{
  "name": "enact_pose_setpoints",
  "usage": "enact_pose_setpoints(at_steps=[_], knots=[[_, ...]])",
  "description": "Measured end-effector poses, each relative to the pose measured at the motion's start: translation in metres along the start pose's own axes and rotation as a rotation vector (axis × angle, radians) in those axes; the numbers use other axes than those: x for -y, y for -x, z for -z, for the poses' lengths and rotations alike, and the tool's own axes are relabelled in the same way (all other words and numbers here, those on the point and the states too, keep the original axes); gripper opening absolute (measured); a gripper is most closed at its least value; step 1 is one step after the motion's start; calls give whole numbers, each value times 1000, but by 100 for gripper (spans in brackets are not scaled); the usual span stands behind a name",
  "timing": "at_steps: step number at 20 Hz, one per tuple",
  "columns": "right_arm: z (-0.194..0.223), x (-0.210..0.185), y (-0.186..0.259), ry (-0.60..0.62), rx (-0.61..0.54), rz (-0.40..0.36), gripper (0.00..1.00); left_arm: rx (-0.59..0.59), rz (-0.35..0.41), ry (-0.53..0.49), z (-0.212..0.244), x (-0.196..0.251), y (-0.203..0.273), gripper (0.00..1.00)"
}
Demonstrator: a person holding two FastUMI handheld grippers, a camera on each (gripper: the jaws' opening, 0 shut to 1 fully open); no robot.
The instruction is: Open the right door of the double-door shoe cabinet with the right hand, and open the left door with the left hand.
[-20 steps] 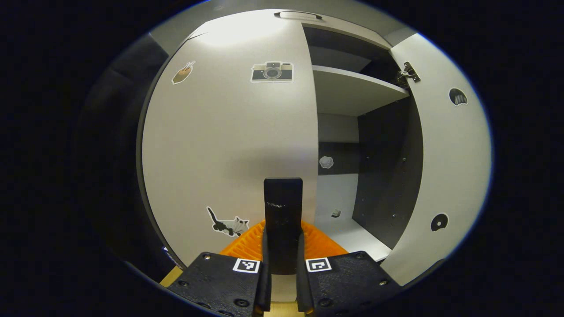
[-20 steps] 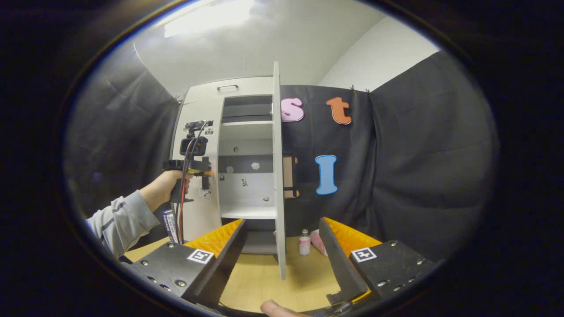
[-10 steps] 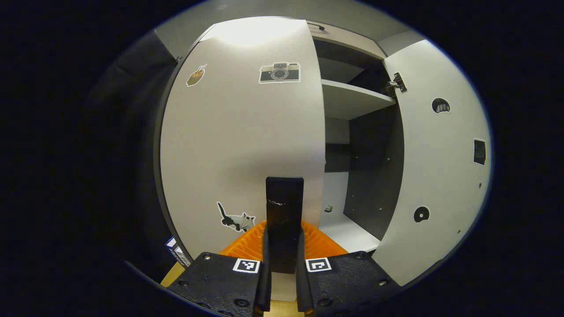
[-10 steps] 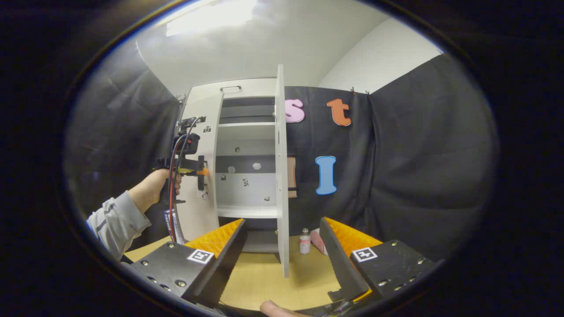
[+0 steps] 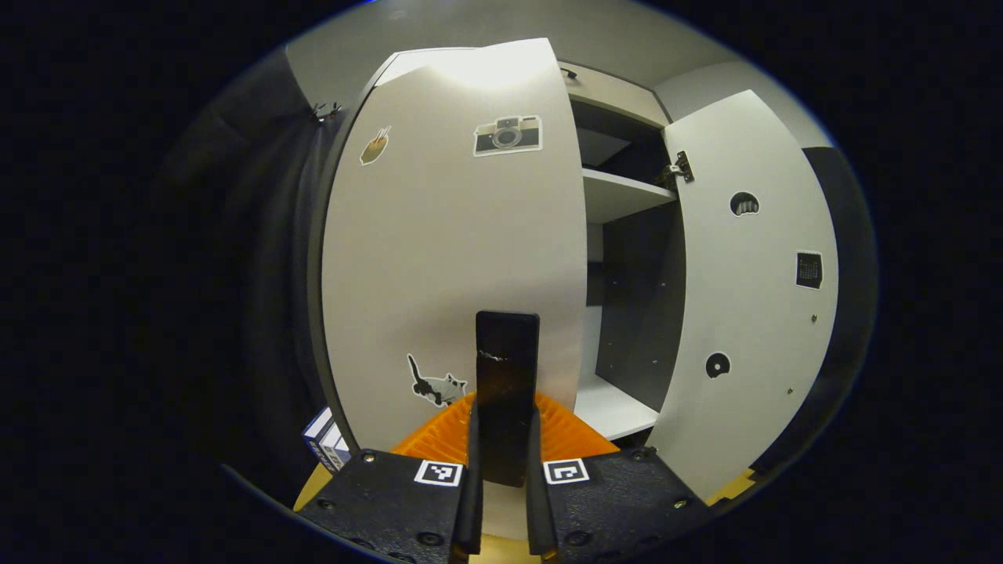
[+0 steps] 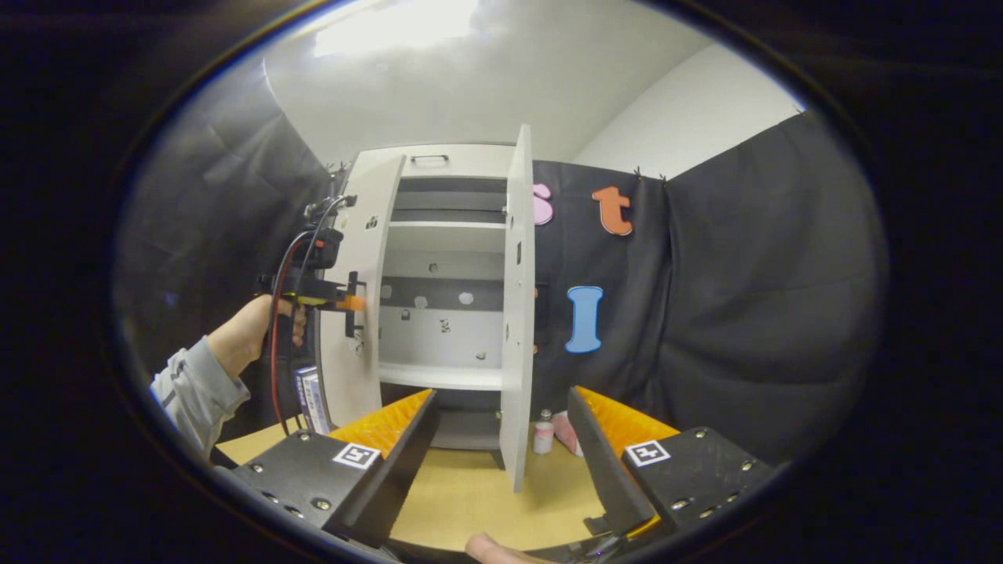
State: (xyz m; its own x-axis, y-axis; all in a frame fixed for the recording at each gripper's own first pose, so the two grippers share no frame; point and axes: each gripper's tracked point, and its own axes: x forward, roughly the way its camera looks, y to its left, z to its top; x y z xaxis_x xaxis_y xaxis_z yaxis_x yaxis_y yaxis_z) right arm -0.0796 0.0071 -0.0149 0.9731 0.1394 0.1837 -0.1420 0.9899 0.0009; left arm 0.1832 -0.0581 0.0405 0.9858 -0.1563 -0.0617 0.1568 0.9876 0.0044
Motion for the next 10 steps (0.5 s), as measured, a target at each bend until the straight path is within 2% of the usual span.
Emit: enact_pose_setpoints(at_steps=[10], knots=[[9,-13,4,-20,-20,3,98,19,9,-27,-3,-19,23,23]])
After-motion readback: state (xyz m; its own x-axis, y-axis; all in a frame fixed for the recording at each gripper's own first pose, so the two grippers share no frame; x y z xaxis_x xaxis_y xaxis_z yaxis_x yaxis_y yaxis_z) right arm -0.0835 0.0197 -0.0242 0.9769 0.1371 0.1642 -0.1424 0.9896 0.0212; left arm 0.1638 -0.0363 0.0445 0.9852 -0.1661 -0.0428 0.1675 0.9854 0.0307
